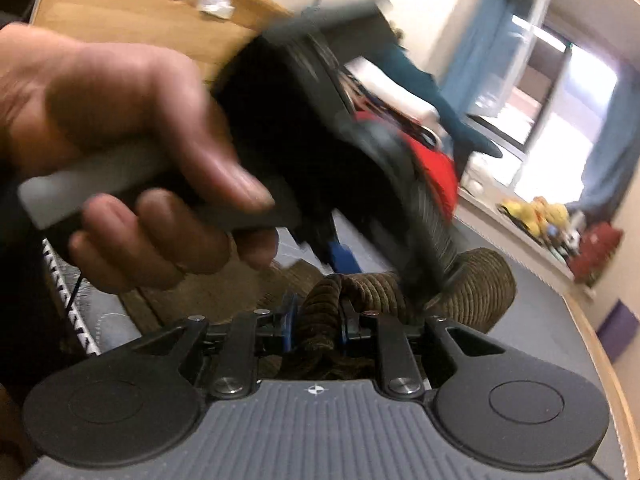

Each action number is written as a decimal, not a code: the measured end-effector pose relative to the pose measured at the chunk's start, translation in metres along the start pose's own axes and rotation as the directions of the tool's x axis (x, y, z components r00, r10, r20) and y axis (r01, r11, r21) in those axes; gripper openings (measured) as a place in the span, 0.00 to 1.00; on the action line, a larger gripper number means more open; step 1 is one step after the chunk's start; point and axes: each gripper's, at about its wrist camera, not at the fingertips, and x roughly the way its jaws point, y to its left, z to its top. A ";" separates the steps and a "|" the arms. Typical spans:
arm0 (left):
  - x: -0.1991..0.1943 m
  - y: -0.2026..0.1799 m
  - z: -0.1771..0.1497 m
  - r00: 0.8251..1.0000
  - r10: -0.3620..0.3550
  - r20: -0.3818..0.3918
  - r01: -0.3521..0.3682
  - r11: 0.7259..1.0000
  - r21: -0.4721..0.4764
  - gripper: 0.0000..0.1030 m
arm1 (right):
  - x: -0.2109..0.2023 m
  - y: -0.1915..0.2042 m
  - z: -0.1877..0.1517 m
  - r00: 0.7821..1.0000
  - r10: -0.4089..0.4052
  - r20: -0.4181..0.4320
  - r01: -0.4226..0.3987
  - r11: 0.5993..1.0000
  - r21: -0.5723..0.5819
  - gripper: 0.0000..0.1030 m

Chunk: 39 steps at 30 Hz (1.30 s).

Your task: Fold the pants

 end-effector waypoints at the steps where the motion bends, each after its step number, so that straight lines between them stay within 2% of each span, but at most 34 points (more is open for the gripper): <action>1: -0.004 0.007 0.002 1.000 0.017 0.003 -0.017 1.000 -0.007 0.22 | 0.001 0.003 0.001 1.000 0.007 -0.005 -0.007 1.000 -0.002 0.20; 3: -0.013 0.016 0.003 0.996 0.085 0.011 -0.085 0.996 0.020 0.17 | 0.008 0.002 0.003 1.000 0.024 -0.017 -0.024 1.000 0.012 0.21; 5: -0.026 0.025 0.003 0.995 0.101 0.005 -0.101 0.995 -0.009 0.17 | 0.013 0.001 0.009 0.998 0.063 -0.022 -0.062 0.998 0.027 0.25; 7: -0.043 0.044 0.005 0.994 0.111 0.021 -0.109 0.993 -0.052 0.17 | 0.011 -0.007 0.020 0.991 0.137 0.001 -0.137 0.986 0.095 0.31; 9: -0.065 0.065 0.010 0.987 0.147 0.061 -0.142 0.986 -0.083 0.16 | 0.007 -0.023 0.033 0.966 0.251 0.067 -0.259 0.938 0.232 0.44; 10: -0.082 0.080 0.012 0.982 0.173 0.080 -0.163 0.980 -0.112 0.16 | 0.004 -0.035 0.038 0.951 0.290 0.103 -0.308 0.903 0.299 0.55; 11: -0.099 0.093 0.013 0.976 0.197 0.092 -0.184 0.973 -0.140 0.16 | 0.004 -0.046 0.041 0.943 0.304 0.135 -0.332 0.870 0.365 0.61; 13: -0.132 0.126 0.008 0.960 0.258 0.107 -0.234 0.953 -0.192 0.17 | 0.009 -0.067 0.042 0.948 0.282 0.148 -0.318 0.820 0.475 0.63; 14: -0.145 0.144 0.003 0.949 0.298 0.103 -0.269 0.935 -0.230 0.21 | 0.016 -0.073 0.039 0.952 0.279 0.128 -0.304 0.796 0.523 0.64; 15: -0.157 0.163 -0.003 0.930 0.357 0.088 -0.321 0.906 -0.276 0.30 | 0.027 -0.081 0.032 0.957 0.276 0.091 -0.277 0.771 0.574 0.65; 16: -0.167 0.183 -0.005 0.902 0.426 0.071 -0.383 0.866 -0.321 0.35 | 0.041 -0.086 0.024 0.960 0.278 0.033 -0.237 0.746 0.623 0.68; 17: -0.175 0.197 -0.011 0.872 0.488 0.047 -0.439 0.821 -0.364 0.46 | 0.053 -0.089 0.017 0.958 0.287 -0.026 -0.200 0.728 0.656 0.69; 18: -0.184 0.209 -0.016 0.855 0.517 0.029 -0.462 0.787 -0.409 0.67 | 0.070 -0.090 0.007 0.947 0.307 -0.098 -0.158 0.706 0.690 0.69; 19: -0.190 0.224 -0.020 0.852 0.523 0.019 -0.456 0.760 -0.464 0.78 | 0.085 -0.088 0.000 0.931 0.332 -0.149 -0.130 0.686 0.716 0.69; 20: -0.193 0.234 -0.025 0.858 0.514 0.013 -0.437 0.743 -0.507 0.90 | 0.099 -0.087 -0.009 0.913 0.360 -0.191 -0.102 0.656 0.747 0.69; 23: -0.189 0.254 -0.033 0.893 0.449 -0.019 -0.375 0.723 -0.581 0.91 | 0.129 -0.088 -0.028 0.882 0.426 -0.202 -0.066 0.536 0.842 0.69; 25: -0.176 0.262 -0.035 0.902 0.426 -0.069 -0.377 0.701 -0.605 0.91 | 0.142 -0.089 -0.036 0.868 0.463 -0.181 -0.064 0.465 0.883 0.70; 27: -0.162 0.270 -0.033 0.909 0.404 -0.101 -0.378 0.698 -0.608 0.91 | 0.148 -0.089 -0.042 0.854 0.501 -0.138 -0.078 0.387 0.919 0.72; 28: -0.160 0.266 -0.035 0.915 0.389 -0.110 -0.372 0.701 -0.608 0.91 | 0.150 -0.089 -0.046 0.850 0.511 -0.130 -0.076 0.363 0.929 0.75; 30: -0.146 0.271 -0.035 0.925 0.355 -0.134 -0.361 0.716 -0.597 0.91 | 0.159 -0.090 -0.046 0.848 0.514 -0.130 -0.065 0.344 0.937 0.81; 32: -0.125 0.279 -0.031 0.922 0.345 -0.178 -0.381 0.723 -0.576 0.91 | 0.165 -0.089 -0.048 0.843 0.525 -0.118 -0.066 0.319 0.945 0.84; 35: -0.111 0.289 -0.037 0.917 0.333 -0.219 -0.397 0.718 -0.573 0.99 | 0.181 -0.089 -0.053 0.826 0.561 -0.048 -0.095 0.224 0.970 0.84; 38: -0.097 0.296 -0.041 0.937 0.279 -0.209 -0.348 0.711 -0.611 0.99 | 0.192 -0.082 -0.056 0.799 0.601 0.020 -0.132 0.142 0.981 0.87; 39: -0.093 0.298 -0.043 0.946 0.252 -0.204 -0.324 0.706 -0.630 0.98 | 0.197 -0.080 -0.056 0.791 0.611 0.016 -0.129 0.141 0.982 0.89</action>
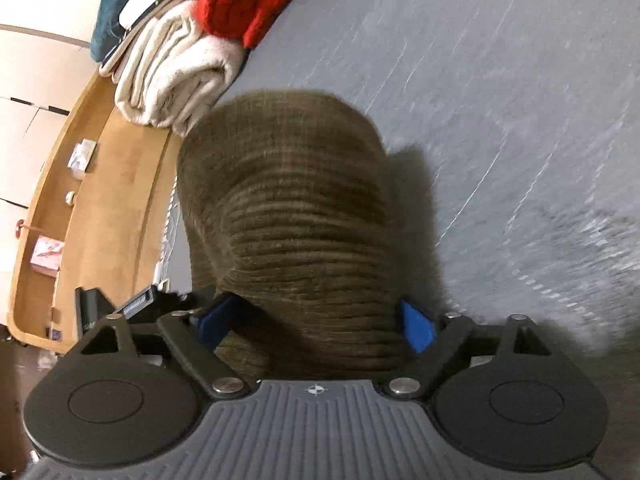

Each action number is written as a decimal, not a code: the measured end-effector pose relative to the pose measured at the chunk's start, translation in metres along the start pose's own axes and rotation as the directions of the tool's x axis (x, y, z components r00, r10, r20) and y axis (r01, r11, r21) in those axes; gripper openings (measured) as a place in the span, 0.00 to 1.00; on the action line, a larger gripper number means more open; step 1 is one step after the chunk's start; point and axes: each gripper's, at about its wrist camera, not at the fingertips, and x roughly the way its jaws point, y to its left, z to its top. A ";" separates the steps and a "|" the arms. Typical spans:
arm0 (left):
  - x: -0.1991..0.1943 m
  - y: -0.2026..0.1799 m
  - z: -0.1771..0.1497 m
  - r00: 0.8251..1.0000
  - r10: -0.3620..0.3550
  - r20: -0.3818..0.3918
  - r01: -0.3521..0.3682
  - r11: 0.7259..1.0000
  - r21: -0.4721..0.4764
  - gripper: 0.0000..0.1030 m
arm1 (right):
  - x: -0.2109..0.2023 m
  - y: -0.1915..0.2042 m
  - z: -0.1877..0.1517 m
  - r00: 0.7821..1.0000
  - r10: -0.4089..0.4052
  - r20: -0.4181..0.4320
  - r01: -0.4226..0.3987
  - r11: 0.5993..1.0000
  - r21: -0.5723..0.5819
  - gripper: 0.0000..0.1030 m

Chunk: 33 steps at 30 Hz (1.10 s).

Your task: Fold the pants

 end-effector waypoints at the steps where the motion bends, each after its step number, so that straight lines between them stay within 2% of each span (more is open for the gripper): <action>1: 0.006 0.001 -0.004 1.000 -0.005 -0.005 0.005 1.000 -0.004 0.98 | 0.006 0.000 -0.002 1.000 -0.008 -0.012 0.008 1.000 -0.007 0.90; 3: 0.009 -0.004 -0.006 1.000 0.013 0.010 -0.013 1.000 0.015 0.94 | 0.012 0.001 -0.004 1.000 -0.028 -0.006 0.028 0.999 -0.026 0.81; 5: 0.008 -0.011 -0.007 0.999 0.032 0.033 -0.033 0.999 0.026 0.88 | 0.011 0.007 -0.003 0.996 -0.083 0.018 0.084 0.995 -0.056 0.47; 7: 0.000 -0.017 -0.010 0.998 0.039 0.050 -0.039 0.999 0.009 0.79 | 0.003 0.012 0.002 0.995 -0.094 0.030 0.096 0.993 -0.071 0.36; 8: -0.003 -0.025 -0.011 0.998 0.037 0.060 -0.038 0.999 0.014 0.70 | -0.007 0.020 0.005 0.995 -0.090 0.049 0.095 0.990 -0.104 0.33; 9: -0.005 -0.034 -0.012 0.997 0.022 0.071 -0.024 0.999 0.026 0.57 | -0.015 0.028 0.009 0.993 -0.101 0.069 0.109 0.984 -0.141 0.32; 11: -0.009 -0.056 -0.017 0.993 -0.069 0.092 0.065 0.997 0.042 0.48 | -0.041 0.043 0.023 0.984 -0.130 0.122 0.153 0.969 -0.197 0.31; 13: -0.005 -0.087 -0.025 0.981 -0.163 0.102 0.157 0.985 0.066 0.47 | -0.078 0.048 0.043 0.969 -0.159 0.188 0.197 0.958 -0.207 0.31; 17: 0.009 -0.150 -0.049 0.950 -0.291 0.116 0.273 0.950 0.149 0.45 | -0.152 0.039 0.080 0.951 -0.180 0.252 0.249 0.929 -0.275 0.31; 19: 0.017 -0.174 -0.058 0.945 -0.304 0.120 0.277 0.940 0.199 0.45 | -0.182 0.029 0.089 0.934 -0.207 0.291 0.301 0.893 -0.333 0.32; 20: 0.022 -0.185 -0.061 0.960 -0.241 0.139 0.203 0.949 0.242 0.45 | -0.194 0.018 0.092 0.921 -0.235 0.311 0.339 0.876 -0.342 0.37; 21: 0.027 -0.195 -0.064 0.973 -0.155 0.169 0.100 0.950 0.295 0.45 | -0.202 0.004 0.096 0.899 -0.292 0.327 0.396 0.861 -0.320 0.41; 22: 0.031 -0.204 -0.069 0.977 -0.069 0.203 -0.004 0.940 0.341 0.45 | -0.207 -0.012 0.099 0.860 -0.382 0.339 0.479 0.832 -0.278 0.43; 23: 0.030 -0.209 -0.071 0.976 -0.057 0.209 -0.023 0.933 0.360 0.45 | -0.209 -0.026 0.102 0.787 -0.501 0.359 0.595 0.770 -0.230 0.41; 24: 0.026 -0.215 -0.073 0.976 -0.088 0.197 0.007 0.925 0.380 0.45 | -0.213 -0.035 0.100 0.710 -0.577 0.405 0.685 0.700 -0.202 0.40; 25: 0.021 -0.224 -0.078 0.975 -0.125 0.186 0.036 0.907 0.420 0.46 | -0.219 -0.043 0.097 0.673 -0.596 0.438 0.719 0.666 -0.197 0.40; 26: 0.016 -0.234 -0.084 0.973 -0.129 0.192 0.024 0.883 0.470 0.52 | -0.225 -0.050 0.094 0.671 -0.594 0.444 0.720 0.666 -0.195 0.40; 29: 0.008 -0.266 -0.111 0.970 -0.070 0.233 -0.095 0.770 0.630 0.70 | -0.240 -0.056 0.088 0.721 -0.534 0.442 0.659 0.726 -0.197 0.40; 31: 0.005 -0.279 -0.133 0.964 -0.077 0.254 -0.133 0.688 0.713 0.70 | -0.238 -0.053 0.082 0.755 -0.492 0.434 0.632 0.722 -0.281 0.40; 33: 0.011 -0.299 -0.154 0.959 -0.096 0.268 -0.157 0.608 0.779 0.70 | -0.229 -0.057 0.080 0.798 -0.479 0.366 0.596 0.720 -0.355 0.40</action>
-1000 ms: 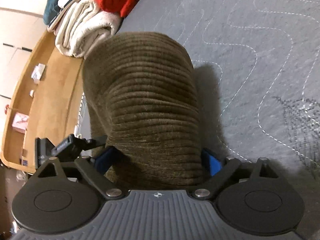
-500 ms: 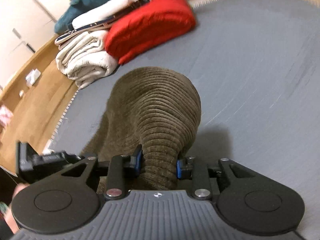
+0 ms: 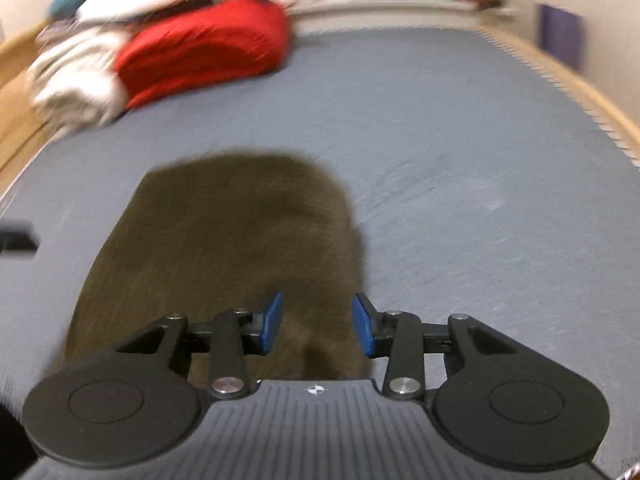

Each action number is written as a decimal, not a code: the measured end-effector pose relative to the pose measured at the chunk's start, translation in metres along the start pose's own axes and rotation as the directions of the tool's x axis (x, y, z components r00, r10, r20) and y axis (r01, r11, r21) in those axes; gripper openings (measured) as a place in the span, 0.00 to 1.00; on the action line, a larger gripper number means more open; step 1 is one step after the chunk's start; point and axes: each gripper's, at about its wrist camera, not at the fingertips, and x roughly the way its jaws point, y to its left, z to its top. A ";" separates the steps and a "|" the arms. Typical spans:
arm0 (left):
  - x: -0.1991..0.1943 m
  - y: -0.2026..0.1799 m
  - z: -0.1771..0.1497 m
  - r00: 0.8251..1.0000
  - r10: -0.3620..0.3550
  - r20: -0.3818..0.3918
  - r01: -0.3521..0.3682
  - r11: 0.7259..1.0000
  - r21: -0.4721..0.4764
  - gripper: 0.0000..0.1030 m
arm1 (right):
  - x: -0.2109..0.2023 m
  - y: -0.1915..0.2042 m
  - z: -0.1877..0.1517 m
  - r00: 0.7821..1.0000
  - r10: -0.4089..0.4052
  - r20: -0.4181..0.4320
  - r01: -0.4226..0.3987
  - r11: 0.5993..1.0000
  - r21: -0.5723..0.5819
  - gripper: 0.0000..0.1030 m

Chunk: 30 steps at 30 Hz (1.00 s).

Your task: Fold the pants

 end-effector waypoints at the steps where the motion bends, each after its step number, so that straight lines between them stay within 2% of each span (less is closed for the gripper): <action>1: 0.003 -0.011 -0.002 1.000 0.014 0.010 -0.014 0.999 0.038 0.70 | 0.008 0.003 -0.004 0.998 0.034 -0.051 -0.035 0.999 -0.022 0.40; 3: 0.015 -0.030 -0.013 0.999 0.012 0.032 -0.015 0.996 0.091 0.70 | 0.025 0.011 -0.015 0.984 0.052 -0.169 -0.068 0.993 -0.094 0.41; 4: 0.024 -0.034 -0.020 1.000 -0.010 0.021 0.008 0.996 0.092 0.70 | 0.035 0.016 -0.021 0.973 0.027 -0.231 -0.063 0.987 -0.150 0.41; 5: 0.040 -0.037 -0.027 0.998 -0.051 -0.044 0.055 0.995 0.089 0.66 | 0.039 0.019 -0.027 0.968 -0.001 -0.252 -0.054 0.976 -0.210 0.41; 6: 0.063 -0.040 -0.033 0.983 -0.064 -0.170 0.081 0.992 0.097 0.57 | 0.038 0.018 -0.026 0.967 0.004 -0.253 -0.060 0.975 -0.214 0.41; 7: 0.080 -0.047 -0.041 0.957 -0.048 -0.285 0.085 0.989 0.121 0.57 | 0.037 0.013 -0.023 0.965 0.021 -0.260 -0.068 0.982 -0.173 0.41; 8: 0.091 -0.052 -0.049 0.943 -0.028 -0.332 0.087 0.983 0.163 0.57 | 0.036 0.005 -0.021 0.963 0.040 -0.265 -0.075 0.989 -0.125 0.40; 10: 0.092 -0.051 -0.043 0.950 -0.055 -0.308 0.115 0.977 0.181 0.56 | 0.033 0.002 -0.025 0.965 0.057 -0.258 -0.085 0.991 -0.100 0.40; 12: 0.083 -0.028 -0.023 0.967 -0.138 -0.212 0.154 0.986 0.061 0.56 | 0.024 0.005 -0.024 0.978 0.049 -0.202 -0.074 0.990 -0.121 0.40; 13: 0.084 -0.012 -0.012 0.975 -0.157 -0.155 0.159 0.987 -0.004 0.57 | 0.020 0.007 -0.021 0.984 0.060 -0.168 -0.082 0.989 -0.122 0.40; 16: 0.089 0.031 0.007 0.989 -0.146 -0.031 0.139 0.974 -0.178 0.61 | 0.008 0.004 -0.010 0.996 0.081 -0.038 -0.084 0.992 -0.091 0.41; 18: 0.104 0.053 0.013 0.986 -0.167 -0.004 0.158 0.941 -0.299 0.65 | 0.005 0.002 -0.004 0.998 0.055 0.008 -0.055 0.996 -0.066 0.43; 21: 0.131 0.075 0.018 0.977 -0.209 0.035 0.202 0.868 -0.453 0.69 | 0.015 -0.001 0.001 1.000 0.020 0.012 -0.020 0.999 -0.036 0.43; 25: 0.164 0.090 0.022 0.973 -0.231 0.028 0.209 0.815 -0.541 0.72 | 0.025 0.008 0.004 1.000 0.010 -0.008 -0.011 0.998 -0.068 0.43; 28: 0.182 0.091 0.017 0.958 -0.286 0.021 0.240 0.760 -0.604 0.72 | 0.030 0.017 0.007 1.000 -0.005 -0.013 0.004 0.995 -0.103 0.43; 29: 0.188 0.092 0.015 0.954 -0.300 0.017 0.247 0.748 -0.616 0.66 | 0.031 0.019 0.008 1.000 -0.009 -0.010 0.008 0.994 -0.106 0.43; 30: 0.191 0.091 0.014 0.950 -0.312 0.021 0.258 0.745 -0.615 0.51 | 0.031 0.020 0.011 1.000 -0.014 -0.006 0.014 0.995 -0.103 0.43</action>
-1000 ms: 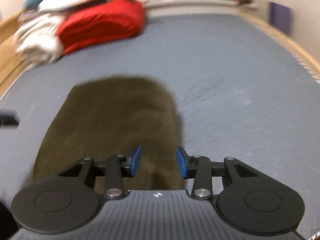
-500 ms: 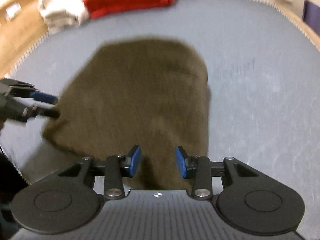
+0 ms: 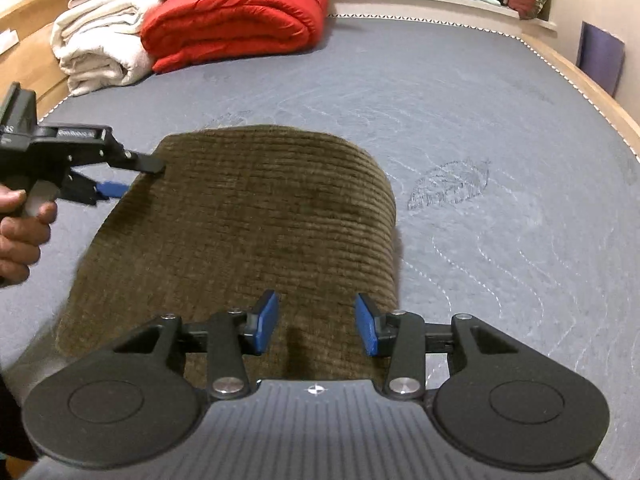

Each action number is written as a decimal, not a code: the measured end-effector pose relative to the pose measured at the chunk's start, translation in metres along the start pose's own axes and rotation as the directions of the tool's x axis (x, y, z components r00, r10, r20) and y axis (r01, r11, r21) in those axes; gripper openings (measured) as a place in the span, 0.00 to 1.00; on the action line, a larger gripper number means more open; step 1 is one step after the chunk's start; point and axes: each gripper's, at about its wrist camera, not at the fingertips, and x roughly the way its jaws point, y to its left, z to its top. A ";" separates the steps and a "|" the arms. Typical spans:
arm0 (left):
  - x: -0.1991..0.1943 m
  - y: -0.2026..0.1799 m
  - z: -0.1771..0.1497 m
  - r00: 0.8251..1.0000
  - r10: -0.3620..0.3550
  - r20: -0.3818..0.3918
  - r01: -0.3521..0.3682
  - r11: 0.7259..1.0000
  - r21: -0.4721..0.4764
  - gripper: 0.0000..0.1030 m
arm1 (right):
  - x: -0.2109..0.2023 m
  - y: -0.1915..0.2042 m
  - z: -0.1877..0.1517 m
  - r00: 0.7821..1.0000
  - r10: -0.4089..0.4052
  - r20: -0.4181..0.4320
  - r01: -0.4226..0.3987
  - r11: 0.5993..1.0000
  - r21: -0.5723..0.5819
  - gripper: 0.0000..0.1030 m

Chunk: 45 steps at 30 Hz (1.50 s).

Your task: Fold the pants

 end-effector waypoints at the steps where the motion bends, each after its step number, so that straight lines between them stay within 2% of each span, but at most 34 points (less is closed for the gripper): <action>1: -0.003 -0.002 0.001 1.000 0.006 0.004 -0.006 1.000 0.021 0.42 | 0.000 0.000 0.003 1.000 -0.007 0.005 0.007 1.000 0.008 0.43; 2: -0.011 -0.007 0.001 1.000 -0.001 0.006 0.000 0.999 0.051 0.28 | 0.001 -0.001 0.006 1.000 -0.015 0.013 0.014 1.000 0.021 0.43; 3: -0.021 -0.010 0.003 1.000 -0.027 0.014 0.026 0.998 0.059 0.24 | 0.002 -0.002 0.009 0.999 -0.023 0.026 0.022 0.999 0.035 0.43; 5: -0.047 -0.018 0.004 0.997 -0.070 0.044 0.065 0.992 0.106 0.23 | 0.001 -0.006 0.017 0.997 -0.043 0.069 0.039 0.997 0.065 0.43; 6: -0.058 -0.023 0.002 0.996 -0.065 0.062 0.055 0.988 0.145 0.23 | -0.001 -0.008 0.020 0.994 -0.048 0.096 0.040 0.996 0.083 0.43; 8: -0.077 -0.022 0.000 0.996 -0.024 0.085 0.010 0.986 0.165 0.23 | -0.002 -0.011 0.028 0.988 -0.049 0.143 0.033 0.993 0.112 0.43; 10: -0.080 -0.008 0.000 0.995 0.064 0.071 -0.073 0.988 0.139 0.24 | 0.000 -0.010 0.035 0.984 -0.047 0.171 0.025 0.992 0.127 0.44; 12: -0.069 0.002 -0.004 0.986 0.162 0.037 -0.166 0.974 0.153 0.35 | 0.010 -0.008 0.042 0.983 -0.032 0.180 0.006 0.990 0.141 0.46; 13: -0.062 0.002 -0.006 0.977 0.212 0.026 -0.213 0.959 0.189 0.38 | 0.017 -0.006 0.045 0.984 -0.017 0.175 -0.009 0.990 0.144 0.46; 14: -0.060 -0.003 -0.009 0.962 0.270 0.051 -0.274 0.929 0.248 0.40 | 0.024 -0.003 0.048 0.986 -0.005 0.165 -0.018 0.990 0.137 0.46; 16: -0.071 -0.019 -0.015 0.926 0.334 0.177 -0.376 0.866 0.329 0.40 | 0.041 0.006 0.053 0.990 -0.015 0.141 0.002 0.996 0.092 0.46; 17: -0.078 -0.027 -0.018 0.918 0.327 0.224 -0.390 0.848 0.358 0.40 | 0.048 0.010 0.054 0.991 -0.033 0.133 0.024 0.997 0.068 0.46; 18: -0.084 -0.034 -0.022 0.918 0.300 0.260 -0.384 0.838 0.388 0.40 | 0.054 0.014 0.055 0.990 -0.055 0.131 0.048 0.997 0.052 0.47; 19: -0.087 -0.039 -0.025 0.928 0.254 0.273 -0.352 0.837 0.419 0.40 | 0.062 0.015 0.057 0.989 -0.084 0.123 0.079 0.996 0.040 0.53; 21: -0.081 -0.045 -0.032 0.952 0.196 0.235 -0.288 0.833 0.473 0.40 | 0.077 0.013 0.060 0.987 -0.131 0.091 0.127 0.991 0.047 0.54; 22: -0.075 -0.047 -0.036 0.954 0.198 0.223 -0.286 0.820 0.495 0.40 | 0.084 0.012 0.061 0.987 -0.142 0.075 0.138 0.989 0.054 0.54; 24: -0.052 -0.046 -0.042 0.951 0.247 0.183 -0.308 0.776 0.550 0.40 | 0.097 0.012 0.061 0.985 -0.164 0.059 0.162 0.986 0.047 0.53; 26: -0.029 -0.036 -0.046 0.937 0.325 0.127 -0.337 0.748 0.572 0.41 | 0.106 0.012 0.062 0.979 -0.194 0.058 0.192 0.981 0.030 0.53; 27: -0.024 -0.030 -0.046 0.936 0.329 0.124 -0.339 0.751 0.566 0.41 | 0.110 0.012 0.063 0.978 -0.200 0.056 0.198 0.980 0.032 0.53; 30: -0.032 -0.029 -0.038 0.944 0.310 0.116 -0.324 0.790 0.521 0.41 | 0.116 0.006 0.066 0.981 -0.188 0.039 0.185 0.980 0.076 0.53; 32: -0.046 -0.035 -0.038 0.943 0.304 0.134 -0.329 0.800 0.502 0.40 | 0.115 0.006 0.068 0.981 -0.192 0.034 0.189 0.979 0.075 0.53; 34: -0.064 -0.034 -0.041 0.952 0.269 0.144 -0.305 0.807 0.506 0.41 | 0.110 0.007 0.068 0.982 -0.185 0.042 0.181 0.980 0.081 0.54; 37: -0.074 -0.040 -0.048 0.961 0.250 0.120 -0.275 0.798 0.536 0.42 | 0.093 0.005 0.067 0.982 -0.171 0.077 0.161 0.980 0.121 0.54; 41: -0.070 -0.043 -0.065 0.956 0.274 0.101 -0.278 0.752 0.598 0.41 | 0.047 0.019 0.057 0.975 -0.176 0.136 0.166 0.983 0.084 0.54; 45: -0.079 -0.053 -0.075 0.971 0.224 0.078 -0.224 0.755 0.617 0.41 | 0.001 0.033 0.032 0.980 -0.148 0.135 0.140 0.988 0.064 0.55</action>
